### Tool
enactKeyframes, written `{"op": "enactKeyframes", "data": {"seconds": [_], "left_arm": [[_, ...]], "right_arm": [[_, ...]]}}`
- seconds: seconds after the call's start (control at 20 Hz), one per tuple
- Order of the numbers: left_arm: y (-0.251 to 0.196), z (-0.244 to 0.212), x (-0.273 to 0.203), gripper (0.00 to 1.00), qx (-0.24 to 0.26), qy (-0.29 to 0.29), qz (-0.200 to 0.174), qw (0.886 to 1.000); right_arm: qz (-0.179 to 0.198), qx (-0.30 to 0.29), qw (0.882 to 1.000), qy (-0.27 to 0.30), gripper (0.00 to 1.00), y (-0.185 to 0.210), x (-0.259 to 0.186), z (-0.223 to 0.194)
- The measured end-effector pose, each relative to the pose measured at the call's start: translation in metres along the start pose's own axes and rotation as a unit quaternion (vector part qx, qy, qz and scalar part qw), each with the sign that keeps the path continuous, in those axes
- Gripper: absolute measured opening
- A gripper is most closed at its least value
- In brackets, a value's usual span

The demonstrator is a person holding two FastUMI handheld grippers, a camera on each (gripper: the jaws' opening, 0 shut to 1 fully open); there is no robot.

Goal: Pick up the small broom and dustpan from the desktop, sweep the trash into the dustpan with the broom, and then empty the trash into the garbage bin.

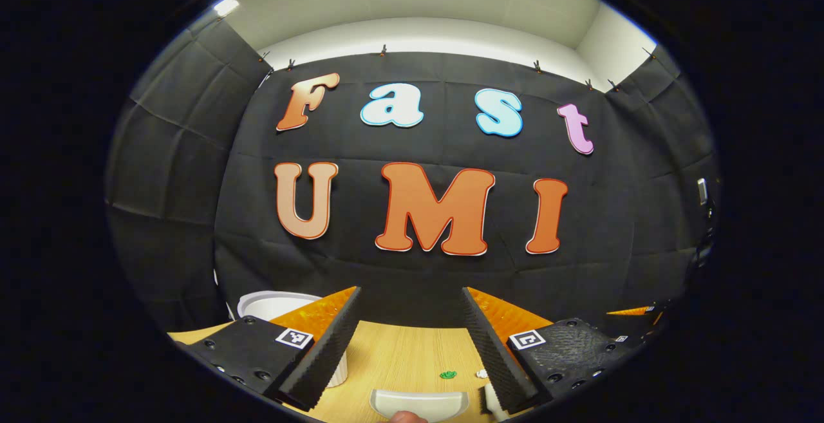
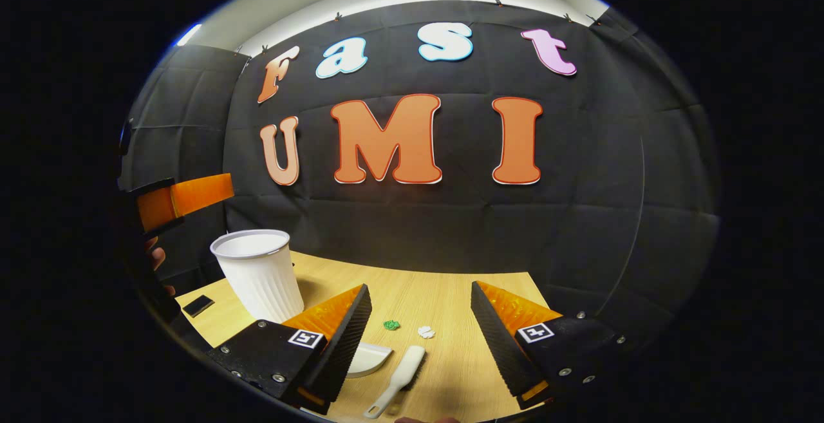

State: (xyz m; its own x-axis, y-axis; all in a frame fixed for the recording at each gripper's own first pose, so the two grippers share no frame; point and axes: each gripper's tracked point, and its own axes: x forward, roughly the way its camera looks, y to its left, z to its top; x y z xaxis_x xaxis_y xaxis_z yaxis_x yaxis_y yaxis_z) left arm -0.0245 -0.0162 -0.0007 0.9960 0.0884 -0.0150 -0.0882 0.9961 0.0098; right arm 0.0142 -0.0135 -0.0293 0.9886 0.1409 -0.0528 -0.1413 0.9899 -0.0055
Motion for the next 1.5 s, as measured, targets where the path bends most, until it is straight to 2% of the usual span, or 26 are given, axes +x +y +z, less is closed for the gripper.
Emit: {"op": "enactKeyframes", "data": {"seconds": [0.15, 0.45, 0.8, 1.2, 1.35, 1.5], "left_arm": [[0.002, 0.011, 0.01, 0.93, 0.026, -0.031, 0.012, 0.999], [-0.024, -0.009, 0.029, 0.95, 0.019, -0.01, -0.046, 0.999], [-0.025, -0.019, 0.039, 0.95, 0.013, -0.003, -0.063, 0.998], [-0.027, -0.041, 0.035, 0.95, 0.017, 0.024, -0.068, 0.997], [-0.026, -0.063, 0.034, 0.95, 0.016, 0.057, -0.071, 0.996], [-0.032, -0.1, 0.031, 0.95, 0.007, 0.119, -0.083, 0.989]], "right_arm": [[-0.012, 0.006, 1.0, -0.009, 0.94, 0.007, 0.004, 0.008], [-0.033, 0.018, 0.998, -0.044, 0.94, 0.021, 0.009, 0.03], [-0.055, 0.008, 0.995, -0.08, 0.94, 0.021, 0.008, 0.046], [-0.057, -0.007, 0.998, -0.035, 0.94, 0.022, 0.013, 0.016], [-0.044, -0.005, 0.999, 0.007, 0.94, 0.029, 0.018, -0.009], [-0.027, -0.004, 0.998, 0.057, 0.94, 0.036, 0.022, -0.043]]}}
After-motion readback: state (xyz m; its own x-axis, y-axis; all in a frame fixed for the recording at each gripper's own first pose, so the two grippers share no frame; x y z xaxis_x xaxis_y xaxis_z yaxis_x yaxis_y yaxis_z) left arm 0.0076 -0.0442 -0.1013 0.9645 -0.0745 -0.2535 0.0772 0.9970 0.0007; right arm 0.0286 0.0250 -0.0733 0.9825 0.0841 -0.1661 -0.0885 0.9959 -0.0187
